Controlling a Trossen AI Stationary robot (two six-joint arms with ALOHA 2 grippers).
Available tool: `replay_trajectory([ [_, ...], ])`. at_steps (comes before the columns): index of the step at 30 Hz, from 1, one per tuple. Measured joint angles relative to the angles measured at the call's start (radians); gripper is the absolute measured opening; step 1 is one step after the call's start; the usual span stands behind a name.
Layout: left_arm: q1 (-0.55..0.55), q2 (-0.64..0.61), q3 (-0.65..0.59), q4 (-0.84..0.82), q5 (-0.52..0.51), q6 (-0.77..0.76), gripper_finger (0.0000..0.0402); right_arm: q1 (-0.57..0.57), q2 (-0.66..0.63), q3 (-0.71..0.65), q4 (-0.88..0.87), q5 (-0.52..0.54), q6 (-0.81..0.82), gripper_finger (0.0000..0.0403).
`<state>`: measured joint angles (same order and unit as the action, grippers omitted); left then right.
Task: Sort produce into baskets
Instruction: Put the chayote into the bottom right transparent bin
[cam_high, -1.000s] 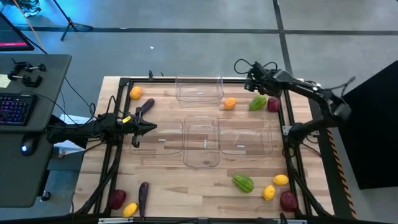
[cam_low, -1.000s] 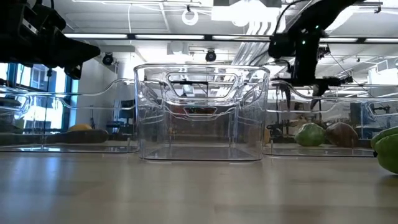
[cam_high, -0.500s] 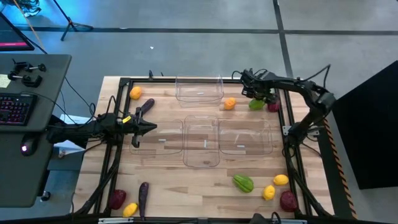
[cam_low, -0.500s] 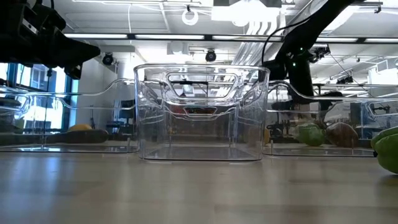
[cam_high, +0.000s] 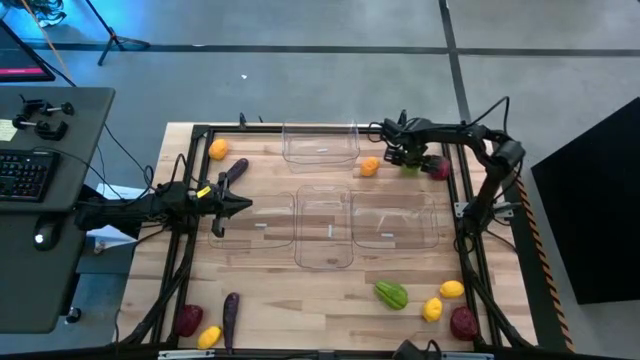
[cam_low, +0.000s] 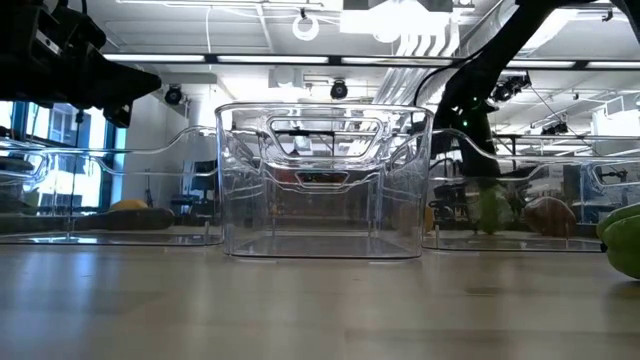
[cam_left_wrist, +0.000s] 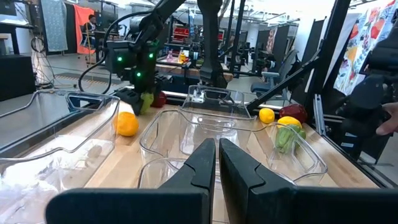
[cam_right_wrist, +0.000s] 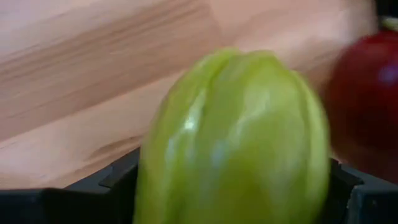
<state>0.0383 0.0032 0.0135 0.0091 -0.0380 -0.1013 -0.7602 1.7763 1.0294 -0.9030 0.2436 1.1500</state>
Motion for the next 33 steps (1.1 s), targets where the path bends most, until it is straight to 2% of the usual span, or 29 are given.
replay_trajectory([
  [7,0.0,0.0,0.0,0.0,0.0,0.0,0.001,0.004,-0.007,0.0,-0.004,0.022,-0.129,0.0263],
  [12,0.0,0.0,0.0,0.0,0.0,0.0,0.001,0.004,-0.069,0.0,0.011,0.056,-0.226,0.0245],
  [17,0.0,0.0,0.0,0.0,0.0,0.0,0.001,0.017,-0.226,0.02,0.045,0.068,-0.419,0.025],
  [20,0.0,0.0,0.0,0.0,0.0,0.0,0.001,0.056,-0.369,0.023,0.107,-0.048,-0.553,0.0251],
  [24,0.0,0.0,0.0,0.0,0.0,0.0,0.001,0.168,-0.538,0.022,0.136,-0.328,-0.641,0.0251],
  [27,0.0,0.0,0.0,0.0,0.0,0.0,0.001,0.308,-0.627,0.022,0.12,-0.462,-0.612,0.0251],
  [30,0.0,0.0,0.0,0.0,0.0,0.0,0.001,0.48,-0.666,0.021,0.073,-0.465,-0.547,0.0252],
  [33,0.0,0.0,0.0,0.0,0.0,0.0,0.001,0.65,-0.657,0.02,0.006,-0.349,-0.463,0.0252],
])
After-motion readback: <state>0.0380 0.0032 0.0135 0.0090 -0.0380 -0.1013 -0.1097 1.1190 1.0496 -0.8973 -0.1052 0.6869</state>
